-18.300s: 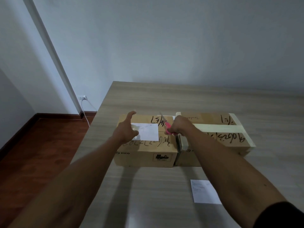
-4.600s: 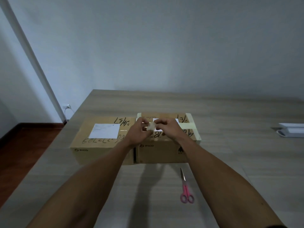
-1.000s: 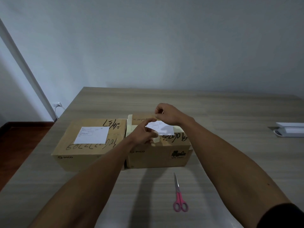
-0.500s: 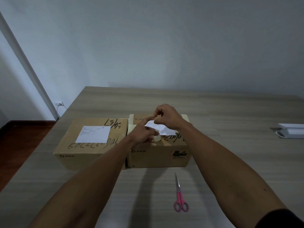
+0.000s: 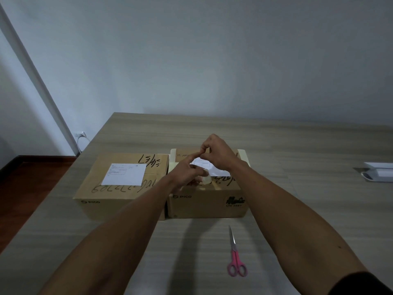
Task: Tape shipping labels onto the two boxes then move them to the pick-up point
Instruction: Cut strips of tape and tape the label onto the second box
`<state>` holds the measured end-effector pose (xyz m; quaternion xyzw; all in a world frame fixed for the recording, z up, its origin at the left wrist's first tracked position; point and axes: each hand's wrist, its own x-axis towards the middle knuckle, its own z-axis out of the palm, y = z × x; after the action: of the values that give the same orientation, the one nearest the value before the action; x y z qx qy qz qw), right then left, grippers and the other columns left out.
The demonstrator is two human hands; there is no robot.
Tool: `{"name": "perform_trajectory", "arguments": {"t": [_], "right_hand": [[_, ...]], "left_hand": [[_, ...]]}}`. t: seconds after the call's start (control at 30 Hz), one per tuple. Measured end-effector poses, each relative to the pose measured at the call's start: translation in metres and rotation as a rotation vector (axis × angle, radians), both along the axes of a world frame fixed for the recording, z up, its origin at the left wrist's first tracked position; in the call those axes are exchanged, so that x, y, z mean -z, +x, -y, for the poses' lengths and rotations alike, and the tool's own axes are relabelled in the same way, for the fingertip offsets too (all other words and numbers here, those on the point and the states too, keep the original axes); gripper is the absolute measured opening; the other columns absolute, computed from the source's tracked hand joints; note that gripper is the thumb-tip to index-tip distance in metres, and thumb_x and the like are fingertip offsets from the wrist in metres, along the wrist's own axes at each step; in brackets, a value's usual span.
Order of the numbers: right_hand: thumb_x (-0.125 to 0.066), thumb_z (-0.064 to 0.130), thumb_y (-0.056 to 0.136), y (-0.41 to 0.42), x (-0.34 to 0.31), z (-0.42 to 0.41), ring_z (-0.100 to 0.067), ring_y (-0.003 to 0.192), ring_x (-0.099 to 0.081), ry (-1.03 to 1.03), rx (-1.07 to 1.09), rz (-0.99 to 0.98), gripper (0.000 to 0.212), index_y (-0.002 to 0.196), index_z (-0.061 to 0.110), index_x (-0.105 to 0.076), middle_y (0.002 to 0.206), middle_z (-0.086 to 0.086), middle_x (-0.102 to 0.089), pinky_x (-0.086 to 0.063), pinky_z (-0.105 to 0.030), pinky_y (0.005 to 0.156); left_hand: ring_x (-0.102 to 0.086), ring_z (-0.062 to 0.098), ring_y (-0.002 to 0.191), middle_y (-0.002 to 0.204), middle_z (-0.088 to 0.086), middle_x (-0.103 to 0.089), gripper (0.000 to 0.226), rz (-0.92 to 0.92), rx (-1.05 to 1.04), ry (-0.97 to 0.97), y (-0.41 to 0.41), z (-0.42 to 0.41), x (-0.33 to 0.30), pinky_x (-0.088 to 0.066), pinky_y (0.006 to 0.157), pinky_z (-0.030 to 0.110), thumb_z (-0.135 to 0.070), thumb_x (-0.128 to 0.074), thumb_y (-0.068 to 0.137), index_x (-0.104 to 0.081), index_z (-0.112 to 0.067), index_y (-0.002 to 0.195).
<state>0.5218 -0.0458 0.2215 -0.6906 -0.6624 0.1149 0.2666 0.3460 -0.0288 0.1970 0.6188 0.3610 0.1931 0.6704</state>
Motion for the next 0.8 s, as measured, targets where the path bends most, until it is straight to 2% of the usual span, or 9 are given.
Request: {"name": "perform_trajectory", "arguments": {"t": [0.2, 0.3, 0.43, 0.57, 0.67, 0.8], "right_hand": [[-0.073, 0.014, 0.093, 0.000, -0.002, 0.000, -0.014, 0.082, -0.052, -0.041, -0.036, 0.004, 0.007, 0.087, 0.013, -0.068, 0.110, -0.002, -0.050, -0.050, -0.035, 0.080], [-0.071, 0.012, 0.093, 0.002, -0.006, 0.001, -0.012, 0.079, -0.051, -0.058, -0.049, 0.009, 0.008, 0.085, 0.013, -0.068, 0.112, -0.004, -0.051, -0.050, -0.034, 0.079], [-0.070, 0.014, 0.095, 0.004, -0.006, -0.001, -0.004, 0.078, -0.048, -0.086, -0.077, 0.027, 0.009, 0.086, 0.012, -0.067, 0.114, -0.005, -0.049, -0.041, -0.027, 0.075], [-0.067, 0.014, 0.097, 0.004, -0.001, -0.005, -0.001, 0.079, -0.045, -0.129, -0.057, 0.015, 0.011, 0.086, 0.012, -0.068, 0.118, -0.004, -0.047, -0.041, -0.028, 0.077], [-0.063, 0.014, 0.099, 0.005, 0.000, -0.007, -0.005, 0.081, -0.047, -0.145, -0.054, 0.026, 0.011, 0.088, 0.013, -0.066, 0.120, -0.005, -0.046, -0.042, -0.028, 0.078], [-0.062, 0.011, 0.097, 0.007, -0.001, -0.010, -0.020, 0.089, -0.057, -0.154, -0.049, 0.057, 0.014, 0.084, 0.011, -0.067, 0.117, -0.006, -0.051, -0.050, -0.035, 0.081]], "left_hand": [[-0.063, 0.026, 0.075, 0.095, 0.020, -0.067, 0.085, -0.025, -0.006, -0.001, -0.002, -0.006, 0.006, -0.056, 0.074, 0.040, -0.005, -0.078, 0.084, -0.038, -0.032, 0.154], [-0.066, 0.024, 0.075, 0.094, 0.019, -0.070, 0.090, -0.068, -0.018, 0.017, -0.005, -0.011, 0.012, -0.056, 0.074, 0.039, -0.014, -0.082, 0.077, -0.038, -0.033, 0.153], [-0.063, 0.028, 0.078, 0.107, 0.028, -0.070, 0.078, -0.079, -0.015, 0.023, -0.007, -0.015, 0.017, -0.056, 0.077, 0.046, -0.015, -0.081, 0.077, -0.048, -0.035, 0.145], [-0.064, 0.025, 0.080, 0.110, 0.019, -0.073, 0.067, -0.092, 0.020, 0.036, -0.007, -0.015, 0.017, -0.058, 0.083, 0.044, -0.013, -0.079, 0.085, -0.053, -0.028, 0.145], [-0.061, 0.026, 0.079, 0.111, 0.021, -0.072, 0.063, -0.087, 0.043, 0.047, -0.007, -0.014, 0.015, -0.056, 0.081, 0.045, -0.012, -0.077, 0.087, -0.054, -0.028, 0.144], [-0.058, 0.027, 0.080, 0.111, 0.020, -0.071, 0.060, -0.099, 0.074, 0.052, -0.004, -0.012, 0.015, -0.051, 0.072, 0.039, -0.007, -0.073, 0.089, -0.055, -0.030, 0.142]]}}
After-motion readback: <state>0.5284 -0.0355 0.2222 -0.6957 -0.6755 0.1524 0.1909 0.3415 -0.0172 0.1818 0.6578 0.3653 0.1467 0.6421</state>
